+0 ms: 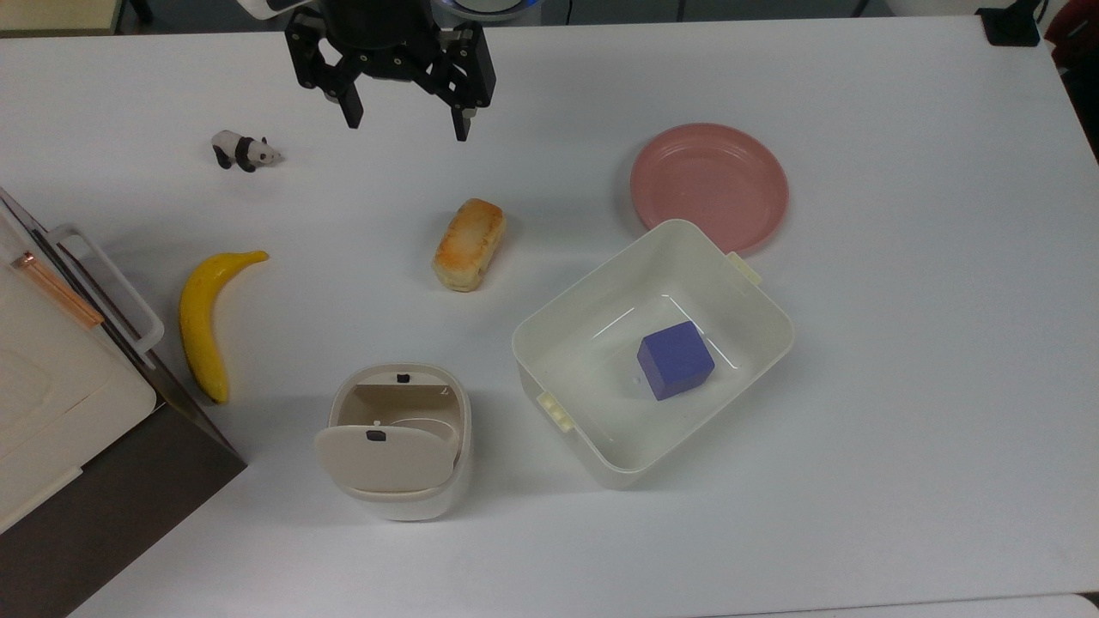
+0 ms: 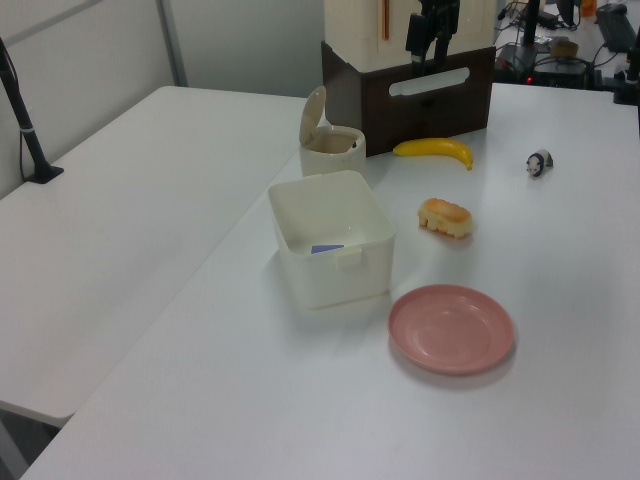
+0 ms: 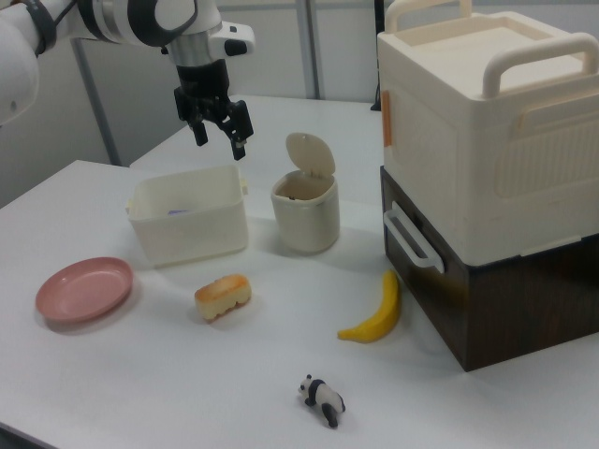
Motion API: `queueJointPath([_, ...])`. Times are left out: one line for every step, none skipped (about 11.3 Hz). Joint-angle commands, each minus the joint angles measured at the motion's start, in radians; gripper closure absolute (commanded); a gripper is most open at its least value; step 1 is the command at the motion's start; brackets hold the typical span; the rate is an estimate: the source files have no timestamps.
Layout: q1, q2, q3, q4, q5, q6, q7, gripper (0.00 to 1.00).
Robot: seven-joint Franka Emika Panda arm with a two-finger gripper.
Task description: Close the trash can
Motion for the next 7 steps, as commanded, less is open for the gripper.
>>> queueJointPath([0.0,-0.012,-0.004,-0.005,-0.014,0.015,-0.017,0.0])
queueJointPath([0.0,-0.012,-0.004,-0.005,-0.014,0.015,-0.017,0.0])
queueJointPath([-0.002,-0.013,-0.004,-0.005,-0.012,0.015,-0.019,0.0])
queueJointPath([-0.002,-0.013,-0.004,-0.005,-0.012,0.015,-0.028,0.0])
queueJointPath([-0.002,-0.015,-0.005,-0.005,-0.014,0.014,-0.043,0.0])
queueJointPath([-0.002,-0.015,-0.005,-0.005,-0.015,0.015,-0.042,0.0])
queueJointPath([-0.002,-0.015,-0.005,-0.005,-0.014,0.012,-0.042,0.0])
